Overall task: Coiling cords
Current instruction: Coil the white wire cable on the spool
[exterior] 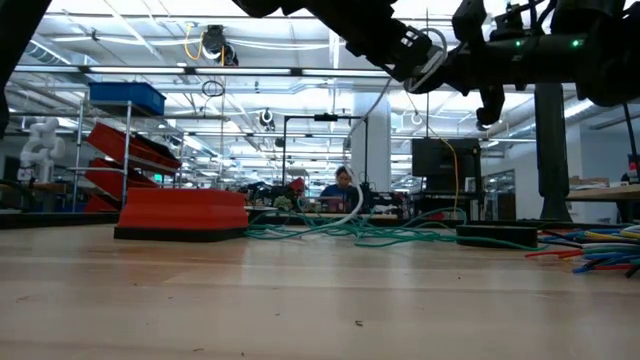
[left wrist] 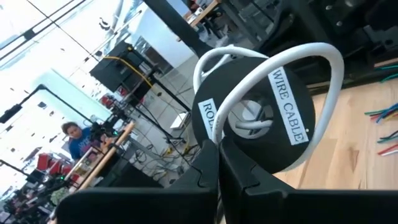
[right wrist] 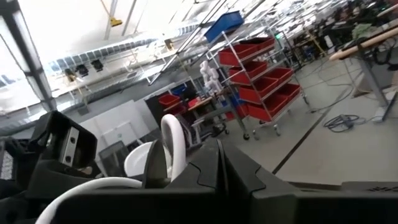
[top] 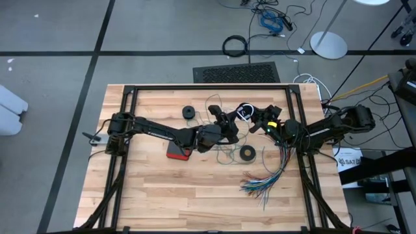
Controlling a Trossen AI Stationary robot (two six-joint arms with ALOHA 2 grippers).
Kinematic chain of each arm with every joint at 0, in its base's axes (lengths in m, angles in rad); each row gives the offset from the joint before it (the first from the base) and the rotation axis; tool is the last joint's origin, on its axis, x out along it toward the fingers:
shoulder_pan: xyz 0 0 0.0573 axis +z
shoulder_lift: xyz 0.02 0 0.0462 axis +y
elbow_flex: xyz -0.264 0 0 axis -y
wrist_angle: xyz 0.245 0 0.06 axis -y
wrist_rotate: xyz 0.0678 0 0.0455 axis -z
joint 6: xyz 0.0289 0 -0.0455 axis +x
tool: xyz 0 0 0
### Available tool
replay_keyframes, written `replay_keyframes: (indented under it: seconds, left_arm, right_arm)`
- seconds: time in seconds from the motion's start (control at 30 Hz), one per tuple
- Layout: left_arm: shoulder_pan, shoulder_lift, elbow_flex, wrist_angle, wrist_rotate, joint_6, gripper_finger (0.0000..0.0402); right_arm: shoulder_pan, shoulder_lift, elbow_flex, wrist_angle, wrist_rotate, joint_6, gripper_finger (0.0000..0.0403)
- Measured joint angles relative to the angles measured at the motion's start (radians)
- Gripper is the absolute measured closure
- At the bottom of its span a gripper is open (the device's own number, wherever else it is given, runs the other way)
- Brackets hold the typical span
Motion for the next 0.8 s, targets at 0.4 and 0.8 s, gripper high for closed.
replay_keyframes:
  seconds: [0.4,0.8]
  left_arm:
    - [-0.016,-0.001,0.001,0.022,-0.084,0.208,0.0401]
    - [-0.039,-0.001,0.001,0.006,-0.1,0.413,0.0401]
  right_arm:
    - [-0.052,0.0,0.0,0.002,-0.121,0.119,0.0403]
    - [-0.068,0.0,0.0,-0.015,-0.189,0.169,0.0403]
